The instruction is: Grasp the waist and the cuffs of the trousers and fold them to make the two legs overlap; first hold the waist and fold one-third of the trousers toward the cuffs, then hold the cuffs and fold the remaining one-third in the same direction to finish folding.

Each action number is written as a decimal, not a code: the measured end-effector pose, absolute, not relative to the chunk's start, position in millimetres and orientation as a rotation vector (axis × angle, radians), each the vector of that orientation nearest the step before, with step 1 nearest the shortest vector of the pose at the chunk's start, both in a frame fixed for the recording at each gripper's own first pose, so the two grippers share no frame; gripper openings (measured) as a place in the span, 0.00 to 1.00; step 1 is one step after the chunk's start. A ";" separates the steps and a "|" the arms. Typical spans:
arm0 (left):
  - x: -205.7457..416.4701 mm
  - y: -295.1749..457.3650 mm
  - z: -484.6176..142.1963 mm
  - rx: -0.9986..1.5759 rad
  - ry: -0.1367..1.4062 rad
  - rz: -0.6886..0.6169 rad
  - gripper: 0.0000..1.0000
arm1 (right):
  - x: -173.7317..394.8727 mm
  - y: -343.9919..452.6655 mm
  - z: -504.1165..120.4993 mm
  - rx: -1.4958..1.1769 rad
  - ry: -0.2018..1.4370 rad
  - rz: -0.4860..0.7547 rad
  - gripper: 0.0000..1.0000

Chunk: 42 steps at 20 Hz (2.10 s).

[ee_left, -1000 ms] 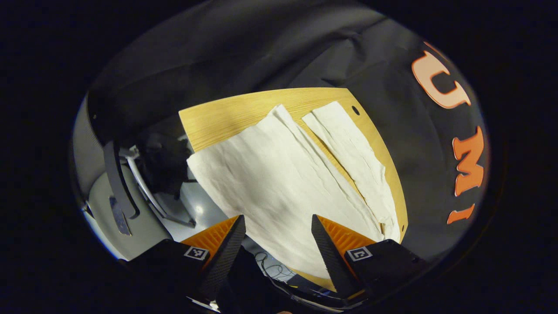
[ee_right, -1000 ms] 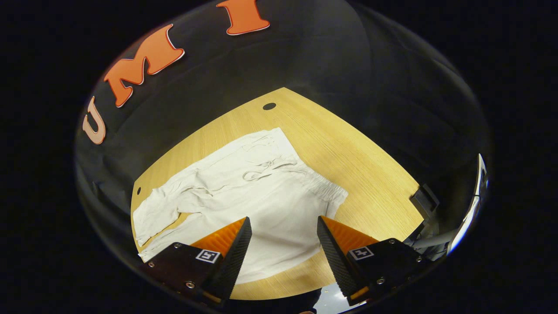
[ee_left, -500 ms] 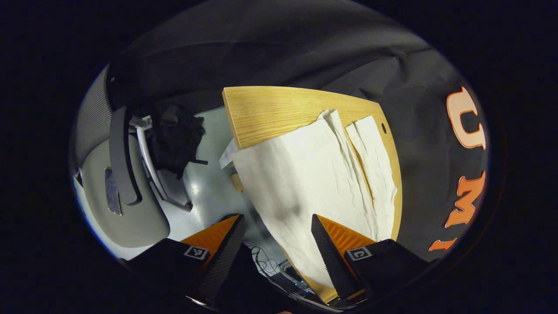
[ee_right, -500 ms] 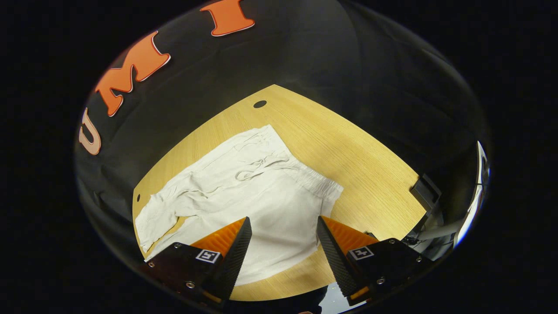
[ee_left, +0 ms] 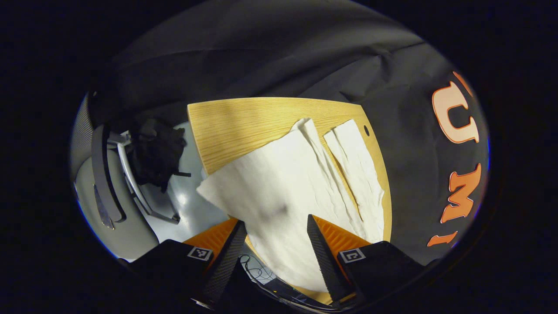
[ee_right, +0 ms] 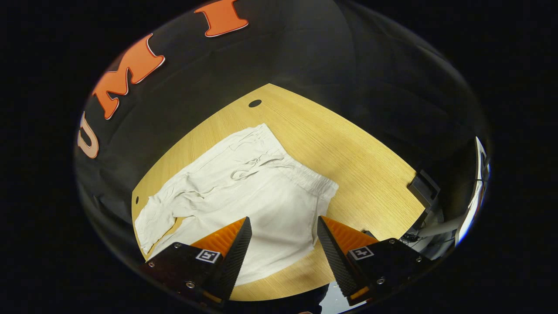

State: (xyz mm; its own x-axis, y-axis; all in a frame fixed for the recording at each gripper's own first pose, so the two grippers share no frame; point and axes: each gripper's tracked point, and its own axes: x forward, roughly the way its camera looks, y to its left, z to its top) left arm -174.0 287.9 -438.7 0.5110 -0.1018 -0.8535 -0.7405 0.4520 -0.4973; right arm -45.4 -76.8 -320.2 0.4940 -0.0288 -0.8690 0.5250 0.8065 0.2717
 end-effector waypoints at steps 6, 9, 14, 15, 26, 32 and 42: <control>-176.0 289.7 -448.0 -1.099 0.981 0.503 0.89 | -59.6 -81.0 -329.2 0.562 1.035 -0.385 0.92; -167.7 298.0 -447.2 -1.130 0.957 0.506 0.83 | -67.1 -89.5 -337.2 0.586 1.044 -0.421 0.91; -150.5 300.6 -450.2 -1.110 0.945 0.503 0.79 | -85.7 -101.2 -369.4 0.621 1.108 -0.487 0.91; -150.9 302.7 -453.1 -1.100 0.958 0.509 0.79 | -83.8 -99.7 -373.9 0.650 1.112 -0.494 0.91; -116.1 312.4 -472.2 -0.982 0.999 0.490 0.09 | -47.5 -98.2 -415.0 0.763 1.148 -0.557 0.82; -104.7 319.5 -442.4 -0.998 0.944 0.478 0.05 | -38.6 -109.3 -421.5 0.906 1.102 -0.666 0.19; -27.7 322.9 -374.5 -0.939 0.852 0.342 0.05 | 3.9 -116.3 -353.0 1.004 0.940 -0.638 0.04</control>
